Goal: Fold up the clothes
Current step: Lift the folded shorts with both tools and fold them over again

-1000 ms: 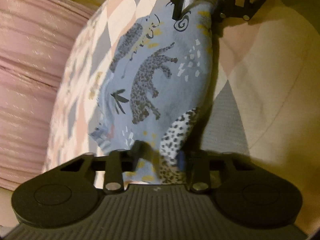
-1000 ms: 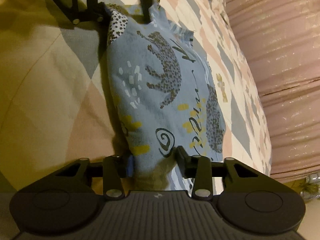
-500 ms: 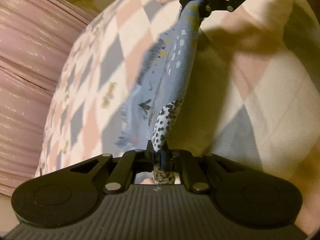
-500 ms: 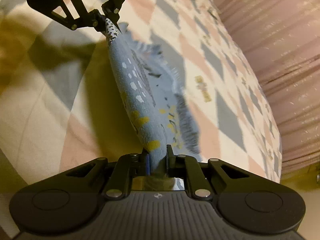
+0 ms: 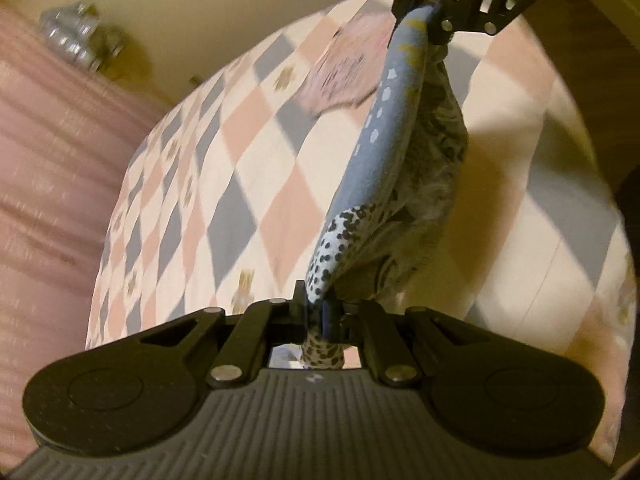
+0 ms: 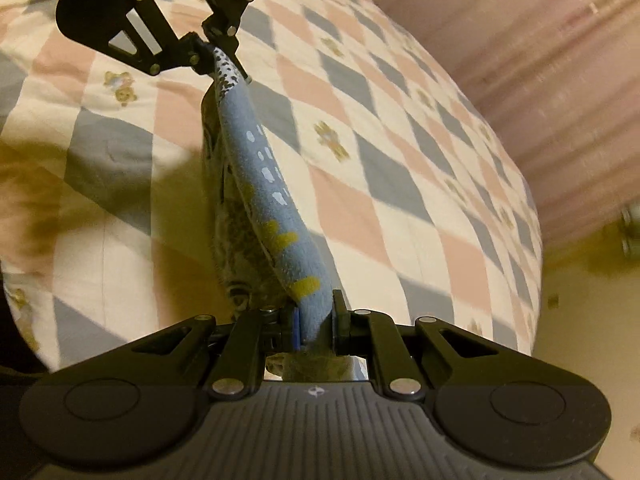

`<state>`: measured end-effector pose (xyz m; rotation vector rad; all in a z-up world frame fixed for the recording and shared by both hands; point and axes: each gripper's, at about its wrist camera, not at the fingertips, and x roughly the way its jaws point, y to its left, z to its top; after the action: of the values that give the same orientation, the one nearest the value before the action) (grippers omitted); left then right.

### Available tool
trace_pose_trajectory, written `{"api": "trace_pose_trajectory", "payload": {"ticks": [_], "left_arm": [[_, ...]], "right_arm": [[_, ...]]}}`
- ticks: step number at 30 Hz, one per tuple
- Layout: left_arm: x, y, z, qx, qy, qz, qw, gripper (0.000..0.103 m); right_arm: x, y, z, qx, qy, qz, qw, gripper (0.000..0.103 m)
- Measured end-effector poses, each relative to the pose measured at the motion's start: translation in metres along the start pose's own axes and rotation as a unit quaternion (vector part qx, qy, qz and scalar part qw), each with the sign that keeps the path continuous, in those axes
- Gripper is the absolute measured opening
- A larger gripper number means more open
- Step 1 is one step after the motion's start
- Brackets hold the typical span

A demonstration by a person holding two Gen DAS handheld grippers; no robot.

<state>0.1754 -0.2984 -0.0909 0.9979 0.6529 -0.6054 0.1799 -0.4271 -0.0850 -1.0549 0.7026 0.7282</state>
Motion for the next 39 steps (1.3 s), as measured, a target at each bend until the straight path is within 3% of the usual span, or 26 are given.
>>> {"api": "trace_pose_trajectory", "payload": {"ticks": [7,14,25,33,39], "left_arm": [[0.01,-0.006,0.061,0.056,-0.061,-0.049,0.9953,0.006],[0.038,-0.011,0.13,0.1,-0.099,-0.075,0.9871,0.006],[0.12,0.004,0.232,0.068,-0.055,-0.086,0.9925,0.006],[0.168,0.045,0.288,0.046,-0.038,-0.063,0.9962,0.005],[0.192,0.106,0.33,0.054,-0.059,-0.002,0.9968,0.006]], "right_arm": [[-0.035,-0.018,-0.05,0.087,0.059,-0.031,0.994,0.012],[-0.04,-0.054,-0.108,0.14,0.083,-0.05,0.985,0.012],[0.006,-0.153,-0.188,0.108,0.065,0.002,0.992,0.012],[0.035,-0.236,-0.213,0.064,0.038,0.005,0.997,0.012],[0.044,-0.312,-0.21,0.057,0.002,-0.066,0.996,0.012]]}}
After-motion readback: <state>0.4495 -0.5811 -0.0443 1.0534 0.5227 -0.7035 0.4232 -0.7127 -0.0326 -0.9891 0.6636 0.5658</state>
